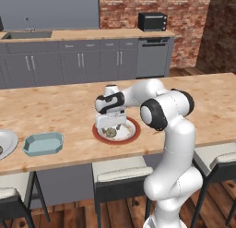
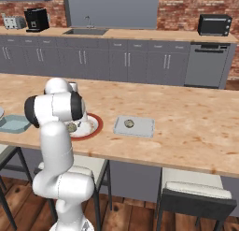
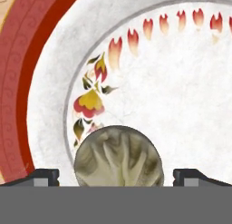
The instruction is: Place two dumplings into each of the tupperware containers and then place the containers in the fridge.
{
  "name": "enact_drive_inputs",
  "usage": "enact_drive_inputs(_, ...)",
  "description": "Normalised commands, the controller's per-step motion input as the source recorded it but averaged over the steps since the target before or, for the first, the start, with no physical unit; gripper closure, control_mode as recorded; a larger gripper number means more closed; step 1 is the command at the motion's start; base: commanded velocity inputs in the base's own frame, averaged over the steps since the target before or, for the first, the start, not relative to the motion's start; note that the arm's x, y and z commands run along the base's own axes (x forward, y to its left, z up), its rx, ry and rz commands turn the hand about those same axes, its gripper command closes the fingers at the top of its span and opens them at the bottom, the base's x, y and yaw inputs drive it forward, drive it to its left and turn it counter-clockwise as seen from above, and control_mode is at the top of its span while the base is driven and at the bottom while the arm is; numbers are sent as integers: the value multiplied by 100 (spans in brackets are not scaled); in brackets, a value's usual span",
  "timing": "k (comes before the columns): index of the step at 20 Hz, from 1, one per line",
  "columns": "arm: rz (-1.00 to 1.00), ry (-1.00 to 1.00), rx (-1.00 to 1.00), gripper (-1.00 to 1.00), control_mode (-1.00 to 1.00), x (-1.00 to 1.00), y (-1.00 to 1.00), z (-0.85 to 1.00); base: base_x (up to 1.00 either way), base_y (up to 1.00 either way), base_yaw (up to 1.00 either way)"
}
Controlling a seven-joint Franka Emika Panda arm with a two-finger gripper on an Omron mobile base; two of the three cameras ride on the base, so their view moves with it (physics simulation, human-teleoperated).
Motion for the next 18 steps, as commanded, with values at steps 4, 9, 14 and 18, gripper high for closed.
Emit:
enact_drive_inputs(4,0,0,0,-100,-100,0,0,-17,0,0,0)
enact_drive_inputs(9,0,0,0,-100,-100,0,0,-25,0,0,0)
enact_drive_inputs(14,0,0,0,100,-100,0,0,-6,0,0,0)
enact_drive_inputs(18,0,0,0,100,-100,0,0,0,0,0,0)
